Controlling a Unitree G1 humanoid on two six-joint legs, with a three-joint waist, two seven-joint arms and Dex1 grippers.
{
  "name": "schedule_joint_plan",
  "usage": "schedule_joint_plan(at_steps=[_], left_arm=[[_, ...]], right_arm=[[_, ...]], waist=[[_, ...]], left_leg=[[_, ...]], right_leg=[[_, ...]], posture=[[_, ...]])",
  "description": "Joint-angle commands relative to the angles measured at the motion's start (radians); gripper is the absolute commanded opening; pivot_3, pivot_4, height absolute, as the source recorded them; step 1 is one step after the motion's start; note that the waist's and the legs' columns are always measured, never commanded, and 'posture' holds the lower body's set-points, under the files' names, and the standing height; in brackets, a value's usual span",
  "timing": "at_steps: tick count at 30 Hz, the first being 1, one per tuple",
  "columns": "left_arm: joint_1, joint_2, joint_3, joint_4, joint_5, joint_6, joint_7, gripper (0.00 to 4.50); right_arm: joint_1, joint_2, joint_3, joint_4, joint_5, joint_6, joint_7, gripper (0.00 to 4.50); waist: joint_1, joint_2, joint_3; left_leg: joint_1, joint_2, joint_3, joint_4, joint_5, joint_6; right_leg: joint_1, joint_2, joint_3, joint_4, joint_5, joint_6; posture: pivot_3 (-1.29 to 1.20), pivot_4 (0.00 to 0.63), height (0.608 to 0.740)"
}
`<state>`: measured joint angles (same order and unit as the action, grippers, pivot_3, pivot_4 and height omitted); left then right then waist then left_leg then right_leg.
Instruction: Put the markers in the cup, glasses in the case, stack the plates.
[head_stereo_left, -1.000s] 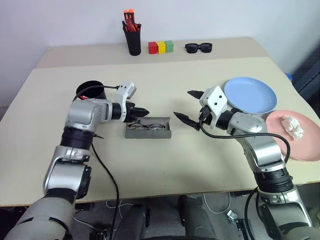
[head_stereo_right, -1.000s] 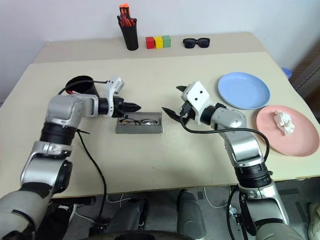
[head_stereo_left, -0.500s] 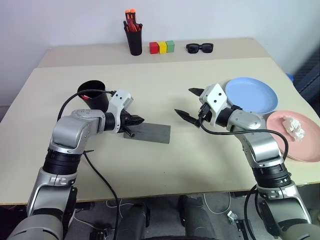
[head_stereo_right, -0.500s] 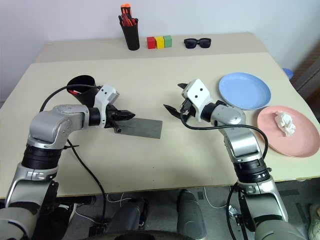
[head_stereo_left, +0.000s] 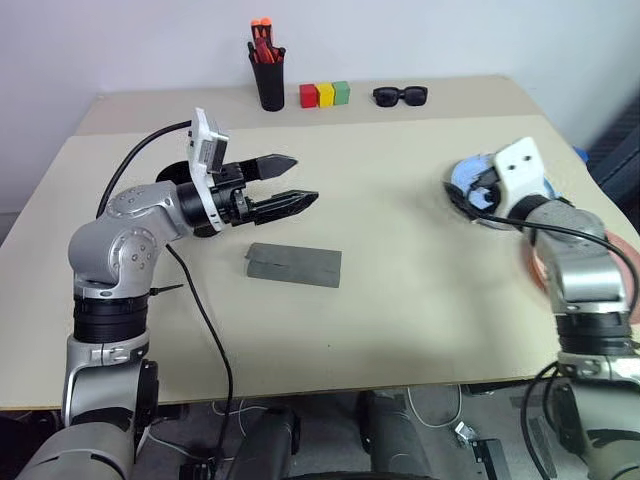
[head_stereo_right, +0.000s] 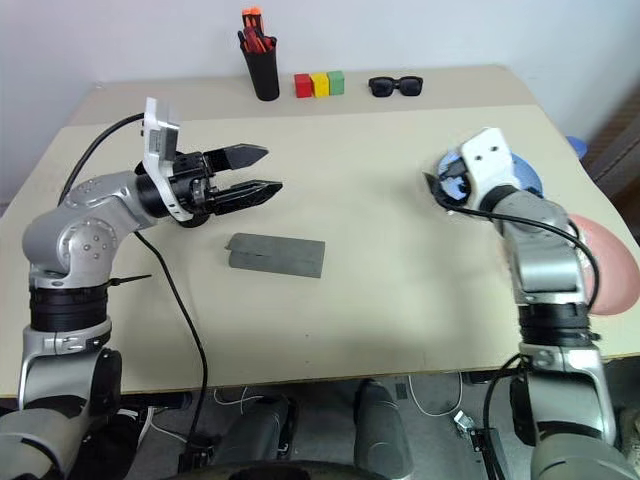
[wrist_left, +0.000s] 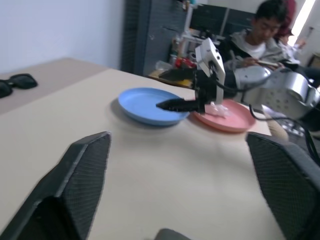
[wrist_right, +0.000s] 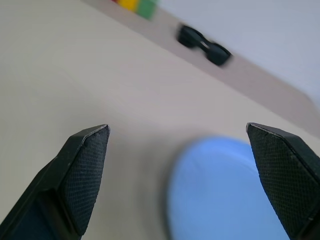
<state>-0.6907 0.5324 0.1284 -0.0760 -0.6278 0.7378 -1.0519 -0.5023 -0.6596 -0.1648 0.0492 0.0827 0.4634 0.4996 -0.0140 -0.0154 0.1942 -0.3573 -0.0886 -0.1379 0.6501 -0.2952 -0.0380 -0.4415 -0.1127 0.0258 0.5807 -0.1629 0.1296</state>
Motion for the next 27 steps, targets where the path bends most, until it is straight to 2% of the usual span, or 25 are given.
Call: schedule_joint_plan(at_steps=[1, 14, 20, 27], left_arm=[[-0.010, 0.006, -0.006, 0.025, -0.013, -0.037, -0.028, 4.47], [-0.037, -0.036, -0.067, 0.165, 0.029, -0.175, -0.100, 4.47], [-0.061, -0.057, -0.077, 0.203, 0.024, -0.207, -0.134, 4.47], [-0.060, -0.062, -0.084, 0.250, 0.027, -0.264, -0.214, 4.47]], right_arm=[[0.072, -0.029, -0.066, -0.151, 0.066, 0.097, 0.031, 4.50], [0.333, -0.103, -0.211, -0.430, 0.117, 0.307, 0.015, 4.50], [0.382, -0.093, -0.254, -0.479, 0.104, 0.398, -0.040, 4.50], [0.363, -0.077, -0.400, -0.436, 0.067, 0.491, -0.180, 4.50]], waist=[[0.000, 0.000, 0.000], [0.004, 0.000, 0.000], [0.004, 0.000, 0.000], [0.005, 0.000, 0.000]], left_leg=[[0.000, 0.000, 0.000, 0.000, 0.000, 0.000], [0.000, 0.000, 0.000, 0.003, -0.001, 0.001], [0.000, 0.000, 0.000, 0.003, -0.001, 0.001], [0.000, 0.000, 0.000, 0.004, -0.001, 0.001]], right_leg=[[0.000, 0.000, 0.000, 0.000, 0.000, 0.000], [0.002, 0.000, 0.000, 0.000, 0.000, 0.000], [0.002, 0.000, 0.000, 0.000, 0.000, 0.000], [0.002, 0.000, 0.000, 0.000, 0.000, 0.000]], posture=[[0.00, 0.150, 0.740], [0.00, 0.150, 0.740], [0.00, 0.150, 0.740], [0.00, 0.150, 0.740]])
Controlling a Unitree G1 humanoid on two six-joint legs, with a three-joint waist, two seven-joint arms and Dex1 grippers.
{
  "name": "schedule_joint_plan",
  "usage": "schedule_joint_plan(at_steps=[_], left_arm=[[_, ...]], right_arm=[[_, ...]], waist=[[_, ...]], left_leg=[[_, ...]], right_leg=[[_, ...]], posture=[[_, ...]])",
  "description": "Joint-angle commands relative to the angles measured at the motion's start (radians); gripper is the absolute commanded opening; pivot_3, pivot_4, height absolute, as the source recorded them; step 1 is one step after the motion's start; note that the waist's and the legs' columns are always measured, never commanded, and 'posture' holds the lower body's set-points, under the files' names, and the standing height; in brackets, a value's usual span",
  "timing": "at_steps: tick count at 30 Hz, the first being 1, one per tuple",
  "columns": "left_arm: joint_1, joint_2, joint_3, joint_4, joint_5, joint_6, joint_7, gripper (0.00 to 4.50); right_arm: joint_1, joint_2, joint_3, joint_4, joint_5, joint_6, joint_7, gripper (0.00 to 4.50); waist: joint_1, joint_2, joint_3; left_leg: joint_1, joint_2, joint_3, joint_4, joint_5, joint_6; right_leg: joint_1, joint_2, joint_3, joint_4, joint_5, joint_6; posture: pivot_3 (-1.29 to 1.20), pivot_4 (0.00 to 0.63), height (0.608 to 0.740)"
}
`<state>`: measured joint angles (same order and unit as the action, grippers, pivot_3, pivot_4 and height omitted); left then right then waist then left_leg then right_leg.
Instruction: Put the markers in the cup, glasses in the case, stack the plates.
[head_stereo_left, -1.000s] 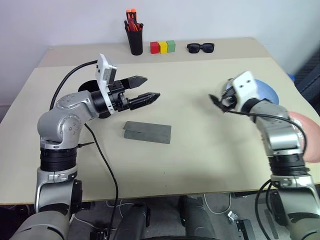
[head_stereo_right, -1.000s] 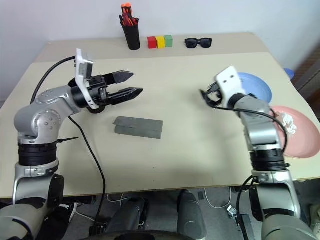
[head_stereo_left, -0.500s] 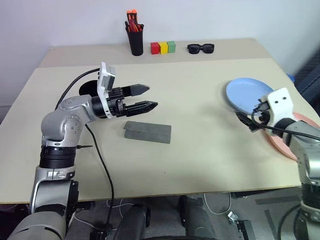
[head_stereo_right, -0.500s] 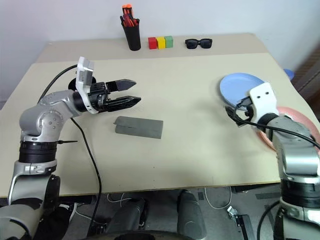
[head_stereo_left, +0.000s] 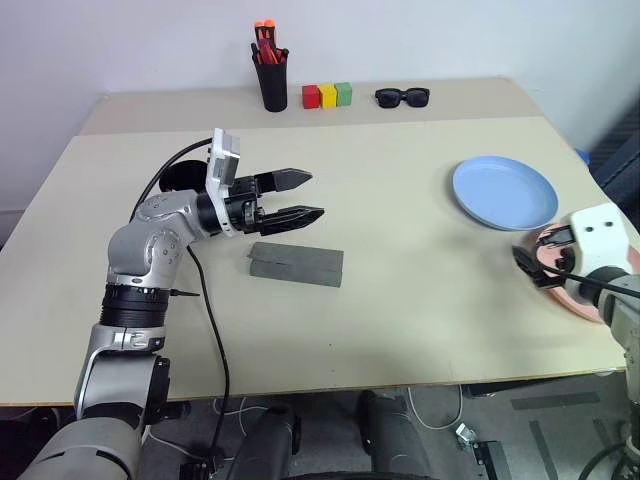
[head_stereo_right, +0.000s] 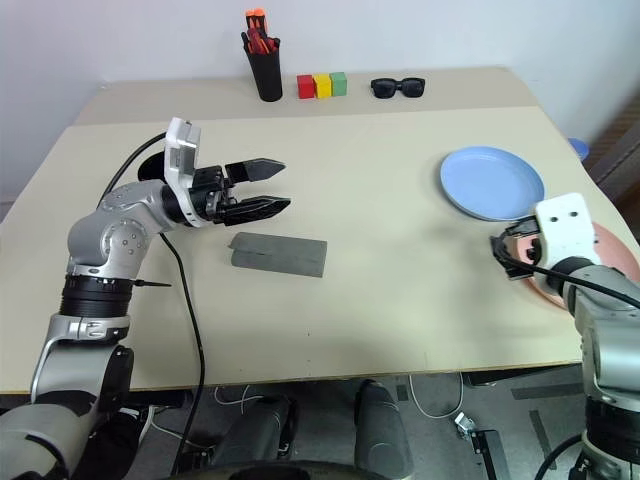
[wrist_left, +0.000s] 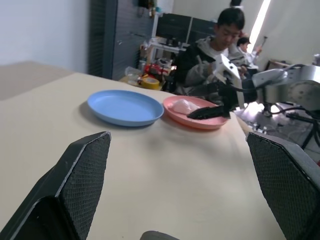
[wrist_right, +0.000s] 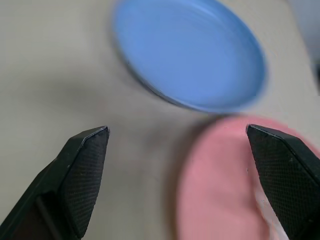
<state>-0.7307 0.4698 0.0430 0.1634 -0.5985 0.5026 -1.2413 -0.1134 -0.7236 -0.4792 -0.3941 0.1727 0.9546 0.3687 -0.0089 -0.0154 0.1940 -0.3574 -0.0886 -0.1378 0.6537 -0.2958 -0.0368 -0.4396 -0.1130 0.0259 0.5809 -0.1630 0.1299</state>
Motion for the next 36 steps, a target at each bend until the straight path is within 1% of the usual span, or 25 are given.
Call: schedule_joint_plan(at_steps=[1, 3, 6, 8, 12, 15, 17, 20, 22, 24, 26, 27, 28, 31, 33, 35, 36], left_arm=[[-0.023, -0.002, -0.005, 0.020, 0.002, -0.031, -0.031, 4.47], [-0.023, -0.010, -0.015, 0.028, 0.007, -0.038, -0.036, 4.47], [-0.015, -0.027, -0.023, 0.008, 0.004, -0.036, -0.023, 4.47], [-0.003, -0.035, -0.023, -0.012, -0.003, -0.024, -0.012, 4.47], [0.024, -0.033, -0.014, -0.040, -0.001, -0.027, 0.005, 4.47], [0.033, -0.023, -0.004, -0.057, -0.004, -0.018, 0.023, 4.47], [0.044, -0.014, 0.001, -0.076, -0.005, -0.015, 0.036, 4.47], [0.073, -0.002, 0.003, -0.125, -0.010, -0.004, 0.060, 4.50], [0.084, 0.004, 0.009, -0.142, -0.016, 0.001, 0.074, 4.50], [0.090, 0.011, 0.015, -0.150, -0.015, -0.001, 0.088, 4.50], [0.092, 0.016, 0.014, -0.152, -0.015, -0.006, 0.096, 4.50], [0.091, 0.014, 0.012, -0.150, -0.016, -0.007, 0.099, 4.50], [0.091, 0.013, 0.012, -0.148, -0.018, -0.008, 0.100, 4.50], [0.088, 0.007, 0.010, -0.144, -0.020, -0.013, 0.103, 4.50], [0.080, 0.000, 0.009, -0.131, -0.018, -0.023, 0.104, 4.50], [0.073, -0.009, 0.005, -0.121, -0.015, -0.032, 0.104, 4.50], [0.071, -0.012, 0.003, -0.118, -0.016, -0.035, 0.102, 4.50]], right_arm=[[-0.034, -0.019, -0.098, 0.030, -0.030, 0.007, -0.064, 4.50], [-0.043, -0.029, -0.112, 0.070, -0.036, 0.008, -0.078, 4.50], [-0.056, -0.049, -0.091, 0.170, -0.055, -0.031, -0.085, 4.50], [-0.087, -0.046, -0.075, 0.253, -0.058, -0.080, -0.091, 4.50], [-0.151, -0.065, 0.003, 0.475, -0.098, -0.213, -0.095, 4.50], [-0.204, -0.052, 0.006, 0.584, -0.082, -0.275, -0.095, 4.50], [-0.228, -0.054, 0.038, 0.652, -0.088, -0.327, -0.081, 4.50], [-0.264, -0.042, 0.054, 0.745, -0.082, -0.375, -0.077, 3.66], [-0.282, -0.036, 0.051, 0.777, -0.071, -0.395, -0.081, 2.70], [-0.300, -0.040, 0.059, 0.805, -0.073, -0.412, -0.091, 1.61], [-0.308, -0.040, 0.061, 0.822, -0.072, -0.418, -0.098, 0.68], [-0.308, -0.041, 0.056, 0.818, -0.068, -0.433, -0.099, 0.12], [-0.308, -0.038, 0.043, 0.808, -0.058, -0.447, -0.100, 0.05], [-0.327, -0.007, -0.077, 0.742, 0.044, -0.464, -0.125, 0.05], [-0.330, 0.030, -0.187, 0.653, 0.155, -0.442, -0.136, 0.05], [-0.317, 0.057, -0.258, 0.580, 0.227, -0.410, -0.154, 0.05], [-0.307, 0.062, -0.270, 0.557, 0.242, -0.395, -0.162, 0.05]], waist=[[0.000, 0.000, 0.000], [-0.001, 0.000, 0.000], [-0.001, 0.000, 0.000], [-0.003, 0.000, 0.000], [-0.009, 0.001, -0.001], [-0.006, 0.001, -0.001], [-0.006, 0.001, -0.001], [-0.006, 0.001, -0.001], [-0.005, 0.001, -0.001], [-0.005, 0.001, -0.001], [-0.005, 0.001, -0.001], [-0.005, 0.001, -0.001], [-0.005, 0.001, -0.001], [-0.005, 0.001, -0.001], [-0.004, 0.001, -0.001], [-0.004, 0.001, -0.001], [-0.004, 0.002, -0.001]], left_leg=[[0.000, 0.000, 0.000, 0.000, 0.000, 0.000], [0.001, 0.000, 0.000, 0.000, 0.000, 0.000], [0.001, 0.000, 0.000, 0.000, 0.000, 0.000], [0.001, 0.000, 0.000, 0.000, 0.000, 0.000], [0.002, 0.000, 0.001, 0.000, 0.000, 0.000], [0.002, 0.000, 0.001, 0.000, 0.000, 0.000], [0.001, 0.000, 0.001, 0.000, 0.000, 0.000], [0.002, 0.000, 0.001, 0.000, 0.000, 0.000], [0.002, 0.000, 0.001, 0.000, 0.000, 0.000], [0.002, 0.000, 0.001, 0.000, 0.000, 0.000], [0.002, 0.000, 0.001, 0.000, 0.000, 0.000], [0.002, 0.000, 0.001, 0.000, 0.000, 0.000], [0.002, 0.000, 0.001, 0.000, 0.000, 0.000], [0.002, 0.000, 0.001, 0.000, 0.000, 0.000], [0.002, 0.000, 0.001, 0.000, 0.000, 0.000], [0.002, 0.000, 0.001, 0.000, 0.000, 0.000], [0.002, 0.000, 0.001, 0.000, 0.000, 0.000]], right_leg=[[0.000, 0.000, 0.000, 0.000, 0.000, 0.000], [0.001, 0.000, 0.000, 0.000, 0.000, 0.000], [0.001, 0.000, 0.000, 0.000, 0.000, 0.000], [0.001, 0.000, 0.000, 0.000, 0.000, 0.000], [0.001, 0.000, 0.000, 0.000, 0.000, 0.000], [0.001, 0.000, 0.000, 0.000, 0.000, 0.000], [0.001, 0.000, 0.001, 0.000, 0.000, 0.000], [0.001, 0.000, 0.001, 0.000, 0.000, 0.000], [0.001, 0.000, 0.001, 0.000, 0.000, 0.000], [0.001, 0.000, 0.001, 0.000, 0.000, 0.000], [0.002, 0.000, 0.001, 0.000, 0.000, 0.000], [0.002, 0.000, 0.001, 0.000, 0.000, 0.000], [0.002, 0.000, 0.001, 0.000, 0.000, 0.000], [0.002, 0.000, 0.001, -0.001, 0.000, 0.000], [0.002, 0.000, 0.001, -0.001, 0.000, 0.000], [0.002, 0.000, 0.001, -0.001, 0.000, 0.000], [0.002, 0.000, 0.001, -0.001, 0.000, 0.000]], posture=[[0.00, 0.150, 0.740], [0.00, 0.150, 0.740], [0.00, 0.150, 0.740], [0.00, 0.150, 0.740], [0.00, 0.150, 0.740], [0.00, 0.150, 0.740], [0.00, 0.150, 0.740], [0.00, 0.150, 0.740], [0.00, 0.150, 0.740], [0.00, 0.150, 0.740], [0.00, 0.150, 0.740], [0.00, 0.150, 0.740], [0.00, 0.150, 0.740], [0.00, 0.150, 0.740], [0.00, 0.150, 0.740], [0.00, 0.150, 0.740], [0.00, 0.150, 0.740]])
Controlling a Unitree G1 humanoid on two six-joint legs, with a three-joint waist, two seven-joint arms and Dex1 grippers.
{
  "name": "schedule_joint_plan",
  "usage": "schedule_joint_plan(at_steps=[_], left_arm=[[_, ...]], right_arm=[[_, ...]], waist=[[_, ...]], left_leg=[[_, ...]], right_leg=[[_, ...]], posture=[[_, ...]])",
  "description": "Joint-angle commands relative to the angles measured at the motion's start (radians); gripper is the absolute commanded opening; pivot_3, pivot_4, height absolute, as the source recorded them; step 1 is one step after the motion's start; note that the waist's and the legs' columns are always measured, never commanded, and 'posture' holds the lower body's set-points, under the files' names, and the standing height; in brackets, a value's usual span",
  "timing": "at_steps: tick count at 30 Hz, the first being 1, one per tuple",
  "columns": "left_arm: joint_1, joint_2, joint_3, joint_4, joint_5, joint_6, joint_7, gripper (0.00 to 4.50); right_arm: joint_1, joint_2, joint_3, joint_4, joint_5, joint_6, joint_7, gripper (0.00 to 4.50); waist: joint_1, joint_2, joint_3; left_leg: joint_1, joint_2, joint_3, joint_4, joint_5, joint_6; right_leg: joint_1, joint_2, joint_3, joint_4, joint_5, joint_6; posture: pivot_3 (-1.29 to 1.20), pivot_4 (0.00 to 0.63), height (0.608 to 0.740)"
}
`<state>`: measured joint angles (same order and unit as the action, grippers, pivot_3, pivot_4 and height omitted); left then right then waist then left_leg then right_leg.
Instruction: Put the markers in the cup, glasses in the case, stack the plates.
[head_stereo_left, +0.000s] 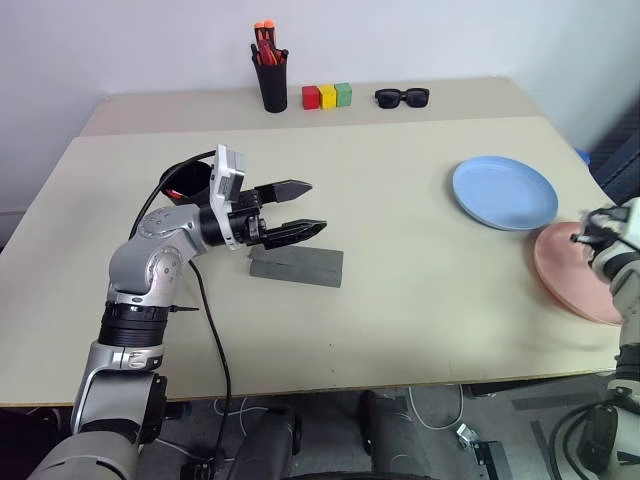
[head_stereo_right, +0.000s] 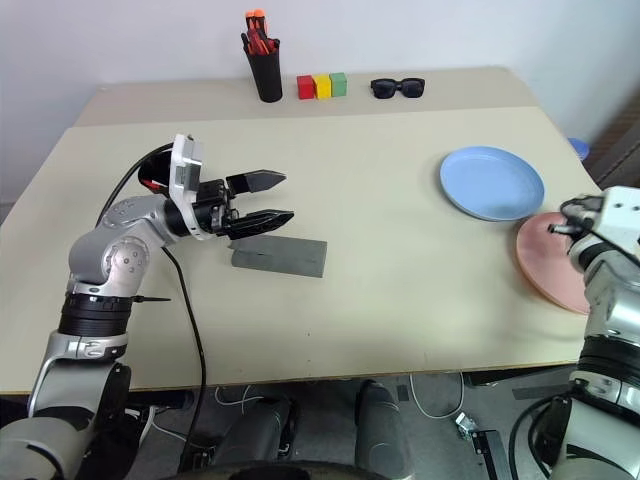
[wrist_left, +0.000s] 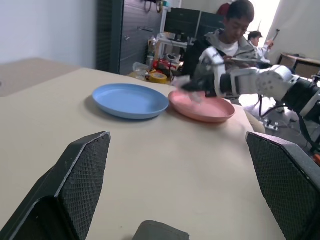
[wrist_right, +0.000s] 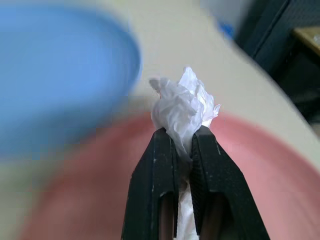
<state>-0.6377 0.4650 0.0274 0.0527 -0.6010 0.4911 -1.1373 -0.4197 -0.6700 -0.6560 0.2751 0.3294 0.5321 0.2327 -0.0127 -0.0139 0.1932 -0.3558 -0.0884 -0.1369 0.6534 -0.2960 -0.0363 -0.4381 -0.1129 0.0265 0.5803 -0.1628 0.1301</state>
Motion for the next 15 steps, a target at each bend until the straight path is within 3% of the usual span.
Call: schedule_joint_plan(at_steps=[1, 7, 10, 15], left_arm=[[-0.026, -0.011, 0.018, -0.004, -0.018, -0.019, -0.003, 4.50], [-0.050, -0.023, 0.010, 0.027, -0.008, -0.025, -0.014, 4.50], [-0.056, -0.032, 0.008, 0.037, -0.008, -0.024, -0.016, 4.50], [-0.054, -0.042, 0.003, 0.040, -0.007, -0.024, -0.020, 4.50]], right_arm=[[0.014, 0.010, -0.100, -0.140, 0.096, 0.044, -0.032, 0.05], [0.121, 0.000, -0.116, -0.258, 0.127, 0.138, -0.051, 0.05], [0.278, -0.053, -0.003, -0.323, 0.030, 0.151, -0.007, 1.21], [0.293, -0.071, -0.019, -0.377, 0.030, 0.157, -0.020, 3.72]], waist=[[0.001, 0.000, 0.000], [0.001, 0.000, 0.000], [0.002, 0.001, -0.001], [-0.007, 0.003, -0.002]], left_leg=[[0.000, 0.000, 0.000, 0.000, 0.000, 0.000], [0.000, 0.000, 0.000, 0.000, 0.000, 0.000], [0.000, 0.000, 0.000, 0.001, -0.001, 0.001], [0.002, 0.000, 0.003, 0.001, -0.001, 0.001]], right_leg=[[0.000, 0.000, 0.000, 0.000, 0.000, 0.000], [0.001, 0.000, 0.000, 0.000, 0.000, 0.000], [0.001, 0.000, 0.000, 0.000, 0.000, 0.000], [0.001, 0.000, 0.002, 0.000, 0.000, 0.000]], posture=[[0.00, 0.150, 0.740], [0.00, 0.150, 0.740], [0.00, 0.150, 0.740], [0.00, 0.150, 0.740]])
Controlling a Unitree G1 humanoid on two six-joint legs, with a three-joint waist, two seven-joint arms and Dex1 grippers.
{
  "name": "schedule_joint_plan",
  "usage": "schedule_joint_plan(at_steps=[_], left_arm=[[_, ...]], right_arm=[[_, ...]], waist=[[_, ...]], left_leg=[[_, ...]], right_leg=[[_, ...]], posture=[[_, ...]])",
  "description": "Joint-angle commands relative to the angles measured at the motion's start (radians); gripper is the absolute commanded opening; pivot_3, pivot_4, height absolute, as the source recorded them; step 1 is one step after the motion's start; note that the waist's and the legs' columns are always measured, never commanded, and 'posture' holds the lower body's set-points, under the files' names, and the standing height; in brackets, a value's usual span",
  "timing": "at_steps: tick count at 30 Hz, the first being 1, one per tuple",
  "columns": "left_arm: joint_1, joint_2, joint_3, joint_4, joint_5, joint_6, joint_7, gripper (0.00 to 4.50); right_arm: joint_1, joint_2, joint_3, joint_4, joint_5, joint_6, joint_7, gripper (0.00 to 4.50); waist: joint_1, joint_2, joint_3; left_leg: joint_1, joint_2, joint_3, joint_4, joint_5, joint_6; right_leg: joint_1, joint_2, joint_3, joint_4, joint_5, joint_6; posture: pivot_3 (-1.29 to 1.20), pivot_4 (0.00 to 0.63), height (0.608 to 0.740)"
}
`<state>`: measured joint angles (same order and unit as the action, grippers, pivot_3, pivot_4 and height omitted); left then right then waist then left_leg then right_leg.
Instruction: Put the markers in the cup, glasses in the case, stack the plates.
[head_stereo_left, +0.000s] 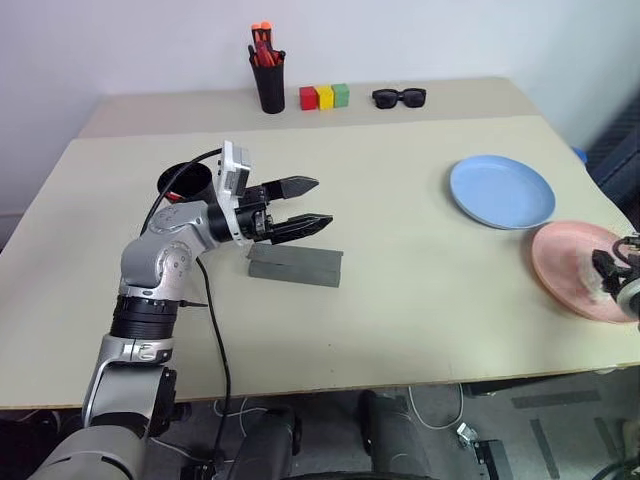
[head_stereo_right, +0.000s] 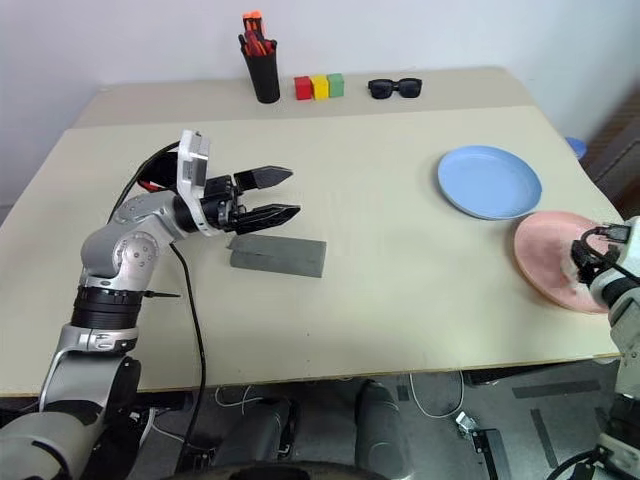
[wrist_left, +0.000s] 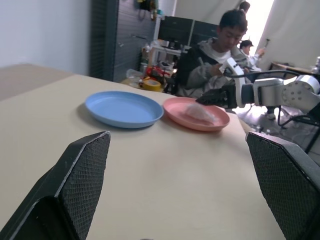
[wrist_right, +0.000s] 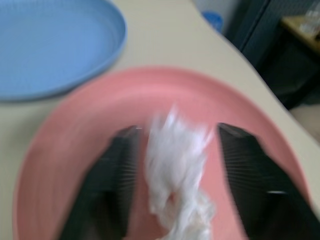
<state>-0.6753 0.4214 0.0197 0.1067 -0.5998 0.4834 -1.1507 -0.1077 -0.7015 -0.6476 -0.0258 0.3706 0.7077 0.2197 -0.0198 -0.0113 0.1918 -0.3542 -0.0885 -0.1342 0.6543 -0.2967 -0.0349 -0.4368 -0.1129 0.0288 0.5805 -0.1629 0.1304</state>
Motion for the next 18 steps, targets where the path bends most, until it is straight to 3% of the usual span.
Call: schedule_joint_plan(at_steps=[1, 2, 6, 11, 18], left_arm=[[-0.016, 0.001, 0.009, -0.010, -0.007, -0.019, -0.010, 4.50], [-0.016, 0.000, 0.009, -0.005, -0.004, -0.022, -0.013, 4.50], [-0.025, -0.007, 0.008, 0.012, 0.000, -0.032, -0.014, 4.50], [-0.014, -0.018, 0.002, -0.010, -0.004, -0.027, -0.004, 4.50], [-0.017, -0.003, 0.013, -0.017, -0.008, -0.021, -0.004, 4.50]], right_arm=[[-0.012, -0.054, -0.023, -0.092, -0.023, -0.032, 0.003, 4.24], [0.003, -0.068, -0.017, -0.119, -0.028, -0.039, 0.023, 4.45], [0.048, -0.074, -0.010, -0.230, 0.040, 0.003, 0.113, 4.45], [0.182, -0.115, 0.095, -0.343, 0.019, 0.010, 0.241, 4.45], [0.194, -0.148, 0.204, -0.221, -0.117, -0.002, 0.211, 4.45]], waist=[[0.001, 0.001, 0.000], [0.003, 0.001, -0.001], [0.007, 0.001, -0.001], [0.011, 0.001, -0.001], [0.009, 0.000, 0.000]], left_leg=[[0.000, 0.000, 0.000, 0.000, 0.000, 0.000], [0.000, 0.000, 0.000, 0.000, 0.000, 0.000], [0.000, 0.000, -0.001, 0.000, 0.000, 0.000], [-0.001, 0.000, -0.002, 0.002, 0.000, 0.001], [-0.001, 0.000, -0.001, 0.006, -0.001, 0.002]], right_leg=[[0.000, 0.000, 0.000, 0.000, 0.000, 0.000], [0.000, 0.000, 0.000, 0.000, 0.000, 0.000], [0.001, 0.000, 0.000, 0.000, 0.000, 0.000], [0.001, 0.000, -0.001, -0.001, -0.001, 0.001], [0.003, 0.000, -0.001, 0.000, -0.001, 0.001]], posture=[[0.00, 0.150, 0.740], [0.00, 0.150, 0.740], [0.00, 0.150, 0.740], [0.00, 0.150, 0.740], [0.00, 0.150, 0.740]])
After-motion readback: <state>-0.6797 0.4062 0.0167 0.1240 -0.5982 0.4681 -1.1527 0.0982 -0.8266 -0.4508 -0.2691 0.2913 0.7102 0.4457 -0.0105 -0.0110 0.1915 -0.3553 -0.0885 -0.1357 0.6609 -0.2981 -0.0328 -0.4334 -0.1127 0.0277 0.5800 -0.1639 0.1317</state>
